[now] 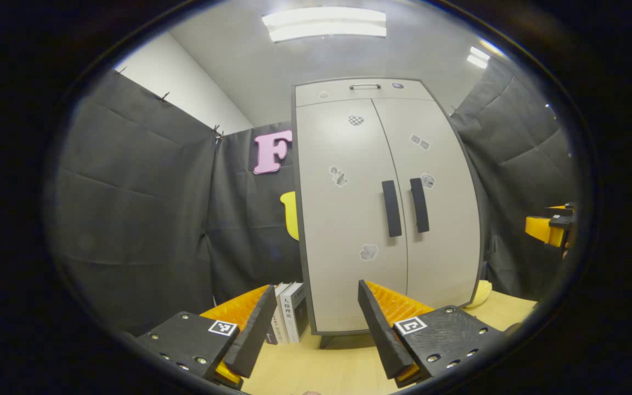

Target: Open the right door of the double-door shoe cabinet with the right hand, and open the left door with the left hand.

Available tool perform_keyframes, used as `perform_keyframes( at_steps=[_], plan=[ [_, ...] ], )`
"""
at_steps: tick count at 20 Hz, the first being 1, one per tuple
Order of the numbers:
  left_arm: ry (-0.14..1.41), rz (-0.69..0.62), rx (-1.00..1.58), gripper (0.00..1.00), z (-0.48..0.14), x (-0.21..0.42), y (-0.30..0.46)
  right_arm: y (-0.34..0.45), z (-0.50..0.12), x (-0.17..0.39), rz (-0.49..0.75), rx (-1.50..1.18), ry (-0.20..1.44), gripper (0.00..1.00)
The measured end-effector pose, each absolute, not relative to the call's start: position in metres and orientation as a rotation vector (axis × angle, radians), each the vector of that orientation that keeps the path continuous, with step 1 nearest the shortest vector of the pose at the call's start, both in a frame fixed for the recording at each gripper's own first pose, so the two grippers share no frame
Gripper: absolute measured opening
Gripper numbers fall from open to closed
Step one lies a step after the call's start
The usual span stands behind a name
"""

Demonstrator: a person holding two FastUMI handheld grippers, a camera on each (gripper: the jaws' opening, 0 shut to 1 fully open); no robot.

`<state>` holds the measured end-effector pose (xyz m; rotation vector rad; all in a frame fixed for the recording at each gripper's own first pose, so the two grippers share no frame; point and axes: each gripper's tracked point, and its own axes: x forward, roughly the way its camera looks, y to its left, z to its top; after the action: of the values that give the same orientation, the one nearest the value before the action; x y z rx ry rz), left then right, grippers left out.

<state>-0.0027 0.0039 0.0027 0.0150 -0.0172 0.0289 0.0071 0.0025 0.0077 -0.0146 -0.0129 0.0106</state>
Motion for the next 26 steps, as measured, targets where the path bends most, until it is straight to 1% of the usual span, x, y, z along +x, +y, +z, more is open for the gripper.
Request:
perform_keyframes(
  at_steps=[1,3,4,5,6,7,8,9,10,12,13,14,16,19,20,21,23,24,25,26],
  plan=[
    [-0.016,0.035,0.015,0.88,0.002,-0.003,0.004,0.003,0.009,0.008,0.011,-0.015,-0.015,0.99],
    [-0.014,0.046,0.016,0.88,0.000,-0.002,0.006,0.007,0.010,0.010,0.019,-0.019,-0.016,0.99],
    [-0.015,0.051,0.015,0.88,0.001,-0.002,0.006,0.009,0.010,0.011,0.023,-0.023,-0.016,0.96],
    [-0.016,0.057,0.014,0.88,0.000,-0.002,0.007,0.010,0.010,0.013,0.027,-0.027,-0.016,0.99],
    [-0.015,0.062,0.014,0.88,0.000,-0.002,0.007,0.013,0.012,0.015,0.034,-0.030,-0.015,0.96],
    [-0.015,0.068,0.014,0.88,0.000,-0.002,0.008,0.017,0.015,0.017,0.044,-0.030,-0.016,0.99],
    [-0.016,0.075,0.016,0.89,0.000,-0.002,0.009,0.021,0.018,0.021,0.054,-0.030,-0.020,0.99],
    [-0.018,0.083,0.020,0.89,0.000,-0.002,0.010,0.024,0.021,0.026,0.062,-0.030,-0.026,0.96],
    [-0.019,0.093,0.026,0.89,0.000,-0.001,0.011,0.028,0.026,0.030,0.070,-0.033,-0.029,0.96],
    [-0.021,0.115,0.037,0.88,-0.004,0.000,0.016,0.034,0.033,0.040,0.079,-0.039,-0.033,0.99],
    [-0.020,0.126,0.046,0.88,-0.004,-0.001,0.020,0.038,0.038,0.046,0.085,-0.037,-0.038,0.96],
    [-0.019,0.135,0.055,0.88,-0.004,-0.005,0.027,0.043,0.042,0.052,0.095,-0.031,-0.042,0.99],
    [-0.013,0.156,0.067,0.88,-0.006,-0.021,0.034,0.052,0.049,0.063,0.110,-0.021,-0.045,0.99],
    [0.000,0.190,0.062,0.88,-0.011,-0.029,0.047,0.067,0.057,0.080,0.133,-0.016,-0.051,0.99],
    [0.003,0.204,0.063,0.88,-0.011,-0.032,0.052,0.072,0.060,0.085,0.140,-0.019,-0.055,0.96],
    [0.006,0.219,0.066,0.88,-0.014,-0.033,0.058,0.077,0.063,0.090,0.148,-0.023,-0.057,0.99],
    [0.014,0.252,0.072,0.88,-0.017,-0.038,0.070,0.089,0.069,0.101,0.164,-0.027,-0.063,0.97],
    [0.018,0.268,0.073,0.88,-0.017,-0.040,0.076,0.094,0.072,0.106,0.172,-0.026,-0.063,0.99],
    [0.022,0.285,0.073,0.88,-0.020,-0.042,0.082,0.099,0.075,0.112,0.178,-0.023,-0.063,0.96],
    [0.026,0.301,0.073,0.88,-0.020,-0.043,0.088,0.103,0.079,0.118,0.181,-0.018,-0.065,0.99]
  ],
)
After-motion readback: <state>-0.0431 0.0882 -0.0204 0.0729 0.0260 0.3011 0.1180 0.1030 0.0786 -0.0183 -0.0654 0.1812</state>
